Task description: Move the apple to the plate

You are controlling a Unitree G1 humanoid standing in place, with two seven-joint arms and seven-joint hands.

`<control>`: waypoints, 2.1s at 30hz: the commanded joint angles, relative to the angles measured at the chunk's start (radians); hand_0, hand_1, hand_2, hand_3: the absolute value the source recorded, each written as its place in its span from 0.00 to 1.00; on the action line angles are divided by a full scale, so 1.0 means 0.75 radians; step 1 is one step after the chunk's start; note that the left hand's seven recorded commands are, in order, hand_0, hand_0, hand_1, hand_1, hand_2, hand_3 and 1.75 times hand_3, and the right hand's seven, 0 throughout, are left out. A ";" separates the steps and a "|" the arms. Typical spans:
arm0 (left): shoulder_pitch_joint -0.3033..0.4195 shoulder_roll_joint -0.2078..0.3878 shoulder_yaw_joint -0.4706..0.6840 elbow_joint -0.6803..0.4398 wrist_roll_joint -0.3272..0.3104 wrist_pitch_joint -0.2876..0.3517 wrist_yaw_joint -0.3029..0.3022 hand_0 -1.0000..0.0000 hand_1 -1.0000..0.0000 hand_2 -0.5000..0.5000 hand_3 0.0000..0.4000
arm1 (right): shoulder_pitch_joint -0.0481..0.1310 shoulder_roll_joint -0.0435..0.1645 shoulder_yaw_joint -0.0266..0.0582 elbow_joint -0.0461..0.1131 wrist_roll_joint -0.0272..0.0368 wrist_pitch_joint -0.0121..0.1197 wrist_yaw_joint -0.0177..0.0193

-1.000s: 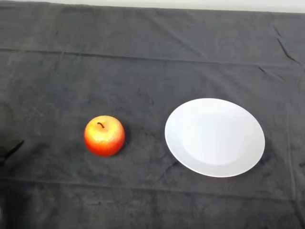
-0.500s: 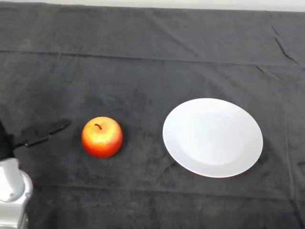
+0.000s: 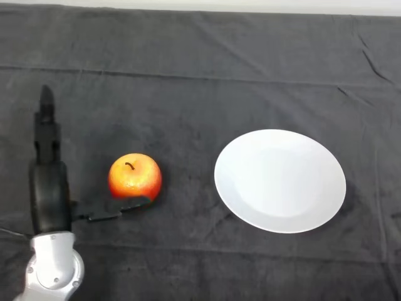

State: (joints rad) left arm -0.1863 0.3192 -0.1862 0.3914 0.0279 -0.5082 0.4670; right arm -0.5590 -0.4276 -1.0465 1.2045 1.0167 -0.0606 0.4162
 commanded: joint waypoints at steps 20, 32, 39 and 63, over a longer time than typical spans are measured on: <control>-0.147 0.008 -0.184 0.115 -0.068 0.162 -0.065 1.00 1.00 0.50 0.00 | 0.016 0.014 -0.011 -0.062 0.0121 -0.011 -0.0117; -0.194 0.005 -0.232 0.233 -0.099 0.143 -0.083 1.00 1.00 0.50 0.00 | 0.016 0.014 -0.011 -0.064 0.0127 -0.010 -0.0130; -0.211 0.013 -0.236 0.293 -0.113 0.142 -0.096 1.00 1.00 0.50 0.00 | 0.016 0.014 -0.011 -0.063 0.0132 -0.010 -0.0130; -0.279 0.050 -0.208 0.263 -0.079 0.192 -0.056 0.00 0.00 0.50 1.00 | 0.016 0.013 -0.011 -0.062 0.0143 -0.010 -0.0122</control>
State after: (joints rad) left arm -0.3735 0.3181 -0.3481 0.5982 -0.0354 -0.3775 0.4236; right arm -0.5590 -0.4276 -1.0459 1.2038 1.0167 -0.0604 0.4157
